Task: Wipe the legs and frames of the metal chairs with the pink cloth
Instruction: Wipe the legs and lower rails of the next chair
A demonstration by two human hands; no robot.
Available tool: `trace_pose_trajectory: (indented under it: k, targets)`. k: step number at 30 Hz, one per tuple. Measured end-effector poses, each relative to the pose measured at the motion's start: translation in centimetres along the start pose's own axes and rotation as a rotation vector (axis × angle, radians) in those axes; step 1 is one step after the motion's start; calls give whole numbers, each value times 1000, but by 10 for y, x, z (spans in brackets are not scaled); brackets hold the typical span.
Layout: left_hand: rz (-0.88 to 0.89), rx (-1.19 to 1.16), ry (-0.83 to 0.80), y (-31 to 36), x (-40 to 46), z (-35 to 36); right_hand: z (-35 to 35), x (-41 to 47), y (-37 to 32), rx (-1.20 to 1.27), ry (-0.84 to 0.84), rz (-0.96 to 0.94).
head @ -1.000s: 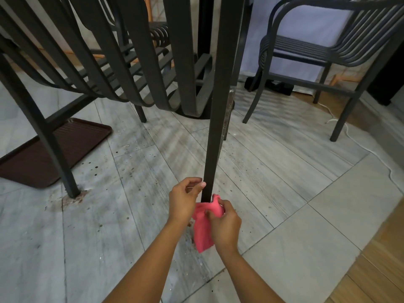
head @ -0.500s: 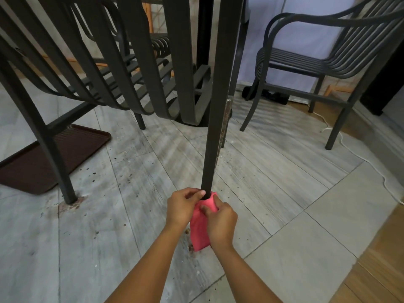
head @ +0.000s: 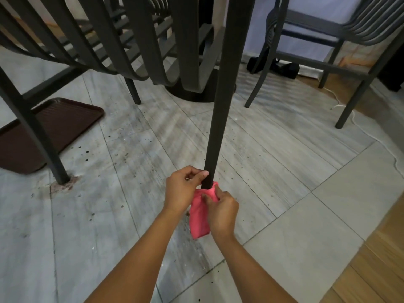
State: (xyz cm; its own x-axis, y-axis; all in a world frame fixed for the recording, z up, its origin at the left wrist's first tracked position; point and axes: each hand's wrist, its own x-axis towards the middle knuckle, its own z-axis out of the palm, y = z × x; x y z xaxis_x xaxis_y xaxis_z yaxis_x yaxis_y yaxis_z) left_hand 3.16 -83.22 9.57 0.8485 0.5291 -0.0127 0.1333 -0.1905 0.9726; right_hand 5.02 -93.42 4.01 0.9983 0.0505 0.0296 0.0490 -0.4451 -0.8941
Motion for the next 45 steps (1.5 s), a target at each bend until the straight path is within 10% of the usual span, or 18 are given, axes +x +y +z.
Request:
trace_pose_trajectory:
  k: [25, 45]
  targets:
    - [-17, -56, -22, -9, 5, 1, 7, -22, 39, -60, -191, 270]
    - [3, 1, -155, -6, 10, -7, 4, -9, -48, 198, 180, 135]
